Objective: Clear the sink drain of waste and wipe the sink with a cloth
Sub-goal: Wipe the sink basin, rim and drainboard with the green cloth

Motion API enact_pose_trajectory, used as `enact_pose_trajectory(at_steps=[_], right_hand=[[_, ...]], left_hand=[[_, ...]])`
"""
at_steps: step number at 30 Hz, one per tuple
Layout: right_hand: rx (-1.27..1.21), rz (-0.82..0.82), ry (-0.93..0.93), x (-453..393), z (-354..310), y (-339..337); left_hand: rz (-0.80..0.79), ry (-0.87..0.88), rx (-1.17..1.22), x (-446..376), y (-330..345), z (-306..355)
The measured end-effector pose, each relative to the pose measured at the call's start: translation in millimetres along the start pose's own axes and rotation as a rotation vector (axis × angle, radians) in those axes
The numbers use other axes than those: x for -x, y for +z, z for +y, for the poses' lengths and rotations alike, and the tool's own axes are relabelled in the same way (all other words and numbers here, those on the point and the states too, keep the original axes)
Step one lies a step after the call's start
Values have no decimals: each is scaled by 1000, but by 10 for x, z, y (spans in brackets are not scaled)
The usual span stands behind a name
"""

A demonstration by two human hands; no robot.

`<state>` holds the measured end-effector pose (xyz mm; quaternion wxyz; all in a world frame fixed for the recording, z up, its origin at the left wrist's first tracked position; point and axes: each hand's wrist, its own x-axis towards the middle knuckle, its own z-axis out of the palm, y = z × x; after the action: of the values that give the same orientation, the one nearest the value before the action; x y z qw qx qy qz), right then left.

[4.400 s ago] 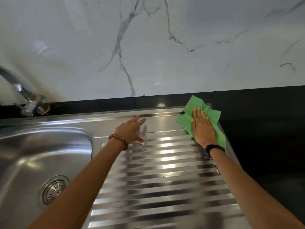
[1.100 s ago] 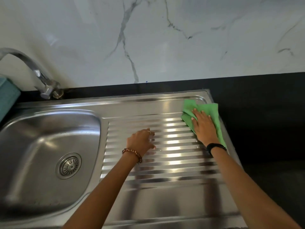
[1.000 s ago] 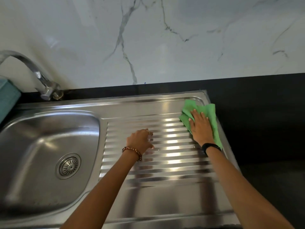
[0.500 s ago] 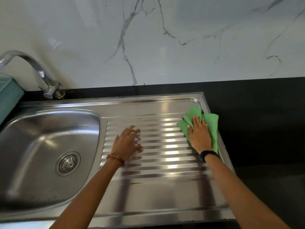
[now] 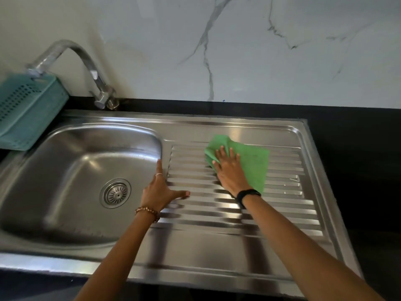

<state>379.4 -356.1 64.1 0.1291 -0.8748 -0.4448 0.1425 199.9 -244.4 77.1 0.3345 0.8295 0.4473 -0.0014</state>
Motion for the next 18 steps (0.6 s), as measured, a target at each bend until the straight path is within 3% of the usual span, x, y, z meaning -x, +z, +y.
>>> enact_pose_trajectory(at_steps=[8,18], right_hand=[[133,-207,-370,-550,-1078,235],[72,-264,-547,-323,-885,264]], left_hand=[[-55,-91,-27,-14,31,-66],[-42,-68,-15,70,54,-89]])
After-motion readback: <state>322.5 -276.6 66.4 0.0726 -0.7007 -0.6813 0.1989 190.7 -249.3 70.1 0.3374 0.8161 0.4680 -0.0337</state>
